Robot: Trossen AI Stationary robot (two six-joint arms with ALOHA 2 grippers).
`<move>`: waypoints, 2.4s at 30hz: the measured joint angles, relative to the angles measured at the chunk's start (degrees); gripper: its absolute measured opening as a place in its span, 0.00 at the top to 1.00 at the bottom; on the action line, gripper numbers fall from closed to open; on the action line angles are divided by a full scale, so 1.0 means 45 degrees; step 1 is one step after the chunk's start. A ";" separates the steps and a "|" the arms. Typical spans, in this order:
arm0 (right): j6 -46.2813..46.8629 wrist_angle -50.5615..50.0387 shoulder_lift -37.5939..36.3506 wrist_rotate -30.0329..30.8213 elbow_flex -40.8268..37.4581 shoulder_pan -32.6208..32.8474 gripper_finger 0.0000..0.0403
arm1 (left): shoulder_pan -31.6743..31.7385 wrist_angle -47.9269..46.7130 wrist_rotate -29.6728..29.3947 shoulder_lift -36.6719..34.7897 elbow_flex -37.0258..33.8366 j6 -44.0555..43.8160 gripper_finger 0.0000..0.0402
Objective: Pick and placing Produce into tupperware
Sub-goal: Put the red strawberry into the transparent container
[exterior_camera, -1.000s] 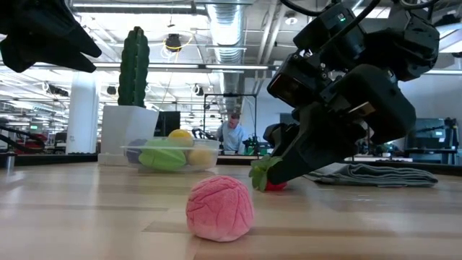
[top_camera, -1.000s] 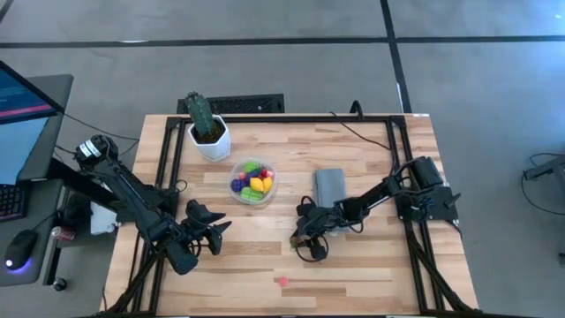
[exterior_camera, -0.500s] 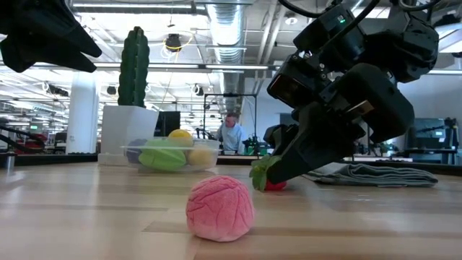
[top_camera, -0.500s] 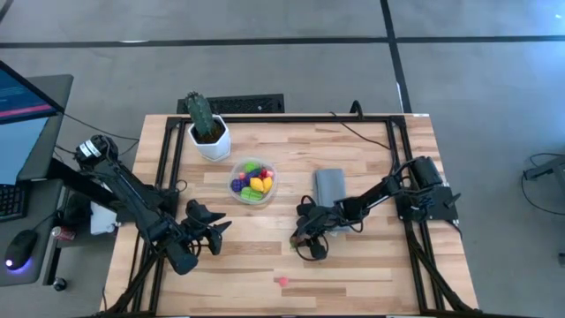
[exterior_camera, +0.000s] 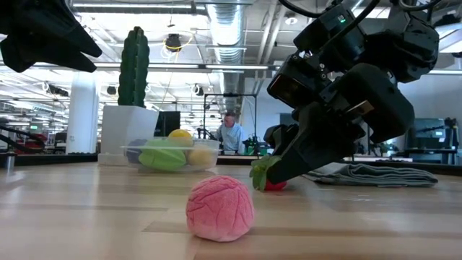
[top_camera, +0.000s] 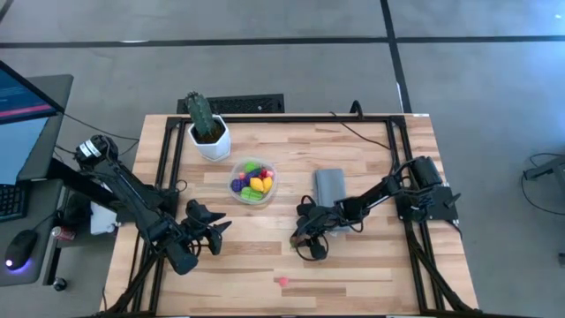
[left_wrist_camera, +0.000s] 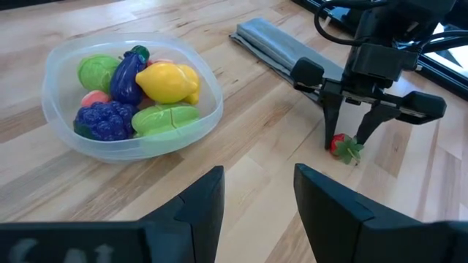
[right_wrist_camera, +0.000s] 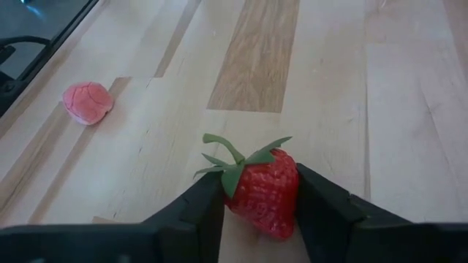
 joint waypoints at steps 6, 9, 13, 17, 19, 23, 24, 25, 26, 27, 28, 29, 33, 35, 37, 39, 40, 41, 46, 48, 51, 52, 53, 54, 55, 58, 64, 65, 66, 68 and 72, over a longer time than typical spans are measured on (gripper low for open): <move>0.0102 0.0087 0.0000 -0.0039 -0.0010 -0.0104 0.57 | 0.0002 0.0005 0.0000 0.0000 0.0000 -0.0042 0.61; 0.0194 0.0112 0.0000 -0.0046 -0.0010 -0.0136 0.56 | 0.0005 0.0005 0.0000 0.0000 0.0000 -0.0090 0.61; 0.0204 0.0165 0.0000 -0.0041 -0.0012 -0.0136 0.57 | 0.0005 0.0005 0.0000 0.0000 0.0000 -0.0094 0.61; 0.0204 0.0170 0.0000 -0.0036 -0.0015 -0.0136 0.58 | 0.0005 0.0005 0.0000 0.0000 0.0000 -0.0095 0.61; 0.0204 0.0175 0.0000 -0.0036 -0.0015 -0.0141 0.57 | 0.0005 0.0005 0.0000 0.0000 0.0000 -0.0090 0.61; 0.0287 0.0186 -0.0001 -0.0031 -0.0010 -0.0141 0.54 | 0.0005 0.0006 0.0000 0.0000 0.0000 -0.0090 0.61; 0.0312 0.0189 -0.0001 -0.0031 -0.0010 -0.0141 0.54 | 0.0005 0.0008 0.0000 0.0000 0.0000 -0.0090 0.61; 0.0316 0.0189 -0.0005 -0.0026 -0.0010 -0.0141 0.54 | 0.0005 0.0008 0.0000 0.0000 0.0000 -0.0085 0.61; 0.0316 0.0194 -0.0005 -0.0026 -0.0010 -0.0141 0.54 | 0.0005 0.0006 0.0000 0.0000 0.0000 -0.0085 0.61; 0.0316 0.0194 -0.0005 -0.0026 -0.0010 -0.0141 0.54 | 0.0005 0.0006 0.0000 0.0000 0.0000 -0.0085 0.61; 0.0316 0.0194 -0.0005 -0.0019 -0.0010 -0.0141 0.55 | 0.0005 0.0009 0.0000 0.0000 0.0000 -0.0085 0.61; 0.0316 0.0192 -0.0005 -0.0015 -0.0010 -0.0141 0.55 | 0.0005 0.0010 0.0000 0.0000 0.0000 -0.0085 0.61; 0.0316 0.0194 -0.0010 0.0008 -0.0010 -0.0141 0.57 | 0.0005 0.0005 0.0000 0.0000 0.0000 -0.0082 0.61; 0.0316 0.0193 -0.0015 0.0008 -0.0010 -0.0141 0.57 | 0.0005 0.0005 0.0000 0.0000 0.0000 -0.0080 0.61; 0.0316 0.0194 -0.0015 0.0008 -0.0010 -0.0144 0.56 | 0.0005 0.0005 0.0000 0.0000 0.0000 -0.0080 0.61; 0.0316 0.0199 -0.0015 0.0008 -0.0010 -0.0142 0.55 | 0.0005 0.0005 0.0000 0.0000 0.0000 -0.0075 0.61; 0.0316 0.0199 -0.0015 0.0008 -0.0010 -0.0143 0.54 | 0.0005 0.0005 0.0000 0.0000 0.0000 -0.0075 0.61; 0.0316 0.0199 -0.0015 0.0008 -0.0010 -0.0141 0.53 | 0.0005 0.0005 0.0000 0.0000 0.0000 -0.0075 0.61; 0.0316 0.0204 -0.0015 0.0008 -0.0005 -0.0146 0.53 | 0.0005 0.0005 0.0000 0.0000 0.0000 -0.0065 0.61; 0.0311 0.0204 -0.0015 0.0008 -0.0005 -0.0146 0.54 | 0.0005 0.0005 -0.0003 0.0000 0.0000 -0.0065 0.61; 0.0311 0.0204 -0.0015 0.0012 -0.0005 -0.0146 0.56 | 0.0005 0.0005 -0.0006 0.0000 0.0000 -0.0061 0.61; 0.0314 0.0204 -0.0015 0.0012 -0.0005 -0.0146 0.56 | 0.0005 0.0005 -0.0024 0.0000 0.0000 -0.0056 0.61; 0.0311 0.0201 -0.0015 0.0012 -0.0005 -0.0146 0.56 | 0.0005 0.0004 -0.0029 0.0000 0.0004 -0.0056 0.61; 0.0311 0.0204 -0.0015 0.0012 -0.0005 -0.0146 0.56 | 0.0005 0.0000 -0.0034 0.0000 0.0005 -0.0056 0.61; 0.0311 0.0202 -0.0015 0.0013 -0.0005 -0.0146 0.56 | 0.0005 0.0000 -0.0034 0.0000 0.0005 -0.0056 0.61; 0.0311 0.0204 -0.0015 0.0015 0.0000 -0.0146 0.55 | 0.0005 0.0000 -0.0039 0.0000 0.0005 -0.0056 0.61; 0.0306 0.0204 -0.0019 0.0017 0.0000 -0.0146 0.54 | 0.0005 0.0000 -0.0058 0.0000 0.0005 -0.0051 0.61; 0.0310 0.0204 -0.0019 0.0016 0.0000 -0.0146 0.55 | 0.0005 0.0000 -0.0058 0.0000 0.0005 -0.0051 0.61; 0.0311 0.0204 -0.0019 0.0016 0.0000 -0.0146 0.55 | 0.0000 0.0000 -0.0063 0.0000 0.0005 -0.0051 0.61; 0.0311 0.0204 -0.0019 0.0017 0.0000 -0.0146 0.56 | 0.0005 0.0000 -0.0063 0.0000 0.0005 -0.0051 0.61; 0.0308 0.0204 -0.0019 0.0017 0.0000 -0.0146 0.56 | 0.0005 0.0000 -0.0060 0.0000 0.0005 -0.0051 0.61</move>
